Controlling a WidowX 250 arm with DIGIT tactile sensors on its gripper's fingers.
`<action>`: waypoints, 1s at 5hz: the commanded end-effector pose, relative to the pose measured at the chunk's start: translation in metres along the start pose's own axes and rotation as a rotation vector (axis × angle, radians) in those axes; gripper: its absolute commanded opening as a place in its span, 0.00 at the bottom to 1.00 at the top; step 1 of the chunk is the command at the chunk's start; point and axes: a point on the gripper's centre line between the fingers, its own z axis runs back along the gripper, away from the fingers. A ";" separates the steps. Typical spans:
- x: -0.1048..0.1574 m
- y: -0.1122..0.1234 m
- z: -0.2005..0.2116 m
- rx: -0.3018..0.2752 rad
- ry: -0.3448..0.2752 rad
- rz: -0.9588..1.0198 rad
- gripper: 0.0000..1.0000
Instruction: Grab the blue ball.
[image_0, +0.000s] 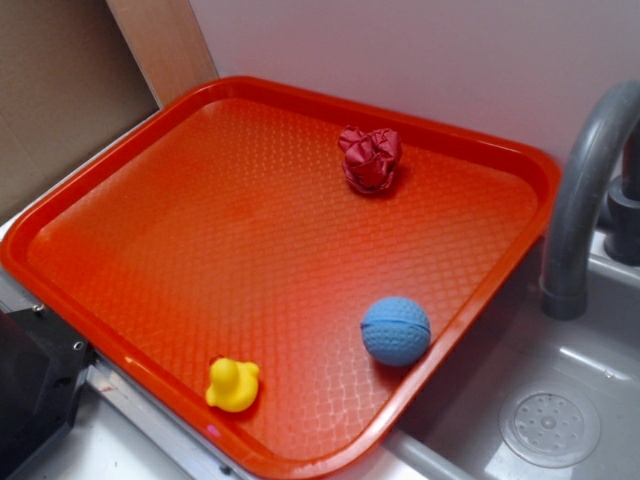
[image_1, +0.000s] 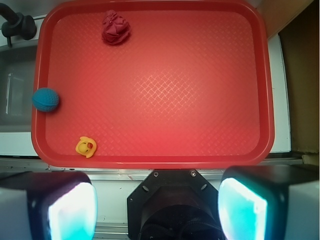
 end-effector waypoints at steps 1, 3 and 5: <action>0.000 0.000 0.000 0.000 0.000 0.000 1.00; 0.011 -0.075 -0.043 -0.112 -0.219 -0.507 1.00; 0.011 -0.075 -0.043 -0.112 -0.219 -0.507 1.00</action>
